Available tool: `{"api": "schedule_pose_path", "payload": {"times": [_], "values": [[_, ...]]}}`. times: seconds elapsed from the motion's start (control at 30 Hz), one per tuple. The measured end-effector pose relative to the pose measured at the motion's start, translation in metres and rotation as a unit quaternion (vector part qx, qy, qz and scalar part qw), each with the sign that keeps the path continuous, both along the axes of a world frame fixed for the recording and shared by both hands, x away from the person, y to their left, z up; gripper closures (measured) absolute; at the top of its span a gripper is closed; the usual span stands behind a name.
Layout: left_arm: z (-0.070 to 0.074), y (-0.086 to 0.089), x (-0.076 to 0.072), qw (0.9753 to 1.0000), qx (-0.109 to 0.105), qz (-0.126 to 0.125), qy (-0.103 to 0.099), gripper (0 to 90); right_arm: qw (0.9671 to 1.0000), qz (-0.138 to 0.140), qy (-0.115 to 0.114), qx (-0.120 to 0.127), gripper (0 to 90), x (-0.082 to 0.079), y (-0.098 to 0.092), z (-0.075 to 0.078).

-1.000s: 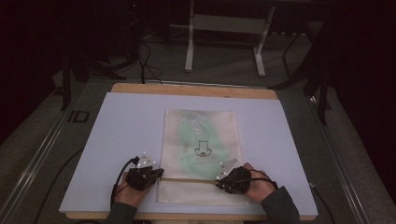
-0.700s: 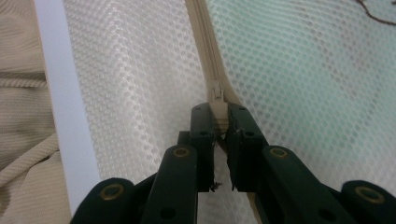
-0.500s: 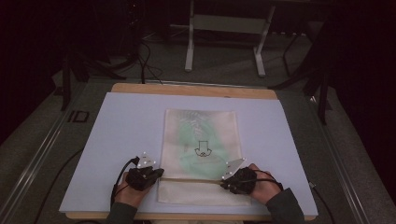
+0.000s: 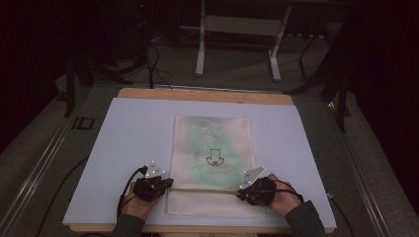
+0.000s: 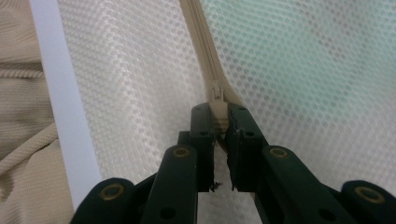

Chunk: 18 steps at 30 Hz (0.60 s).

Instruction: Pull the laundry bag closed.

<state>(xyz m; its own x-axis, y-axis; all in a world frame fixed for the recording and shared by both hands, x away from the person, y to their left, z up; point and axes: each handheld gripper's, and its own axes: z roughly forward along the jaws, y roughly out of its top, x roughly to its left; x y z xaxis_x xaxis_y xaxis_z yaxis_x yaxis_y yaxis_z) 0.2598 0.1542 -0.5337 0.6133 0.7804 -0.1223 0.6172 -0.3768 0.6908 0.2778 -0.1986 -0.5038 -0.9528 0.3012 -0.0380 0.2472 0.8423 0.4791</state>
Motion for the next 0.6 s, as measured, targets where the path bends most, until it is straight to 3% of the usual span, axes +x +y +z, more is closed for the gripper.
{"api": "schedule_pose_path", "payload": {"times": [0.6], "values": [[0.000, 0.000, 0.000, 1.0000, 0.000, 0.000, 0.000, 88.9, 0.9993, -0.034, 0.004, 0.016, 82.1, 0.002, -0.028, 0.002]]}}
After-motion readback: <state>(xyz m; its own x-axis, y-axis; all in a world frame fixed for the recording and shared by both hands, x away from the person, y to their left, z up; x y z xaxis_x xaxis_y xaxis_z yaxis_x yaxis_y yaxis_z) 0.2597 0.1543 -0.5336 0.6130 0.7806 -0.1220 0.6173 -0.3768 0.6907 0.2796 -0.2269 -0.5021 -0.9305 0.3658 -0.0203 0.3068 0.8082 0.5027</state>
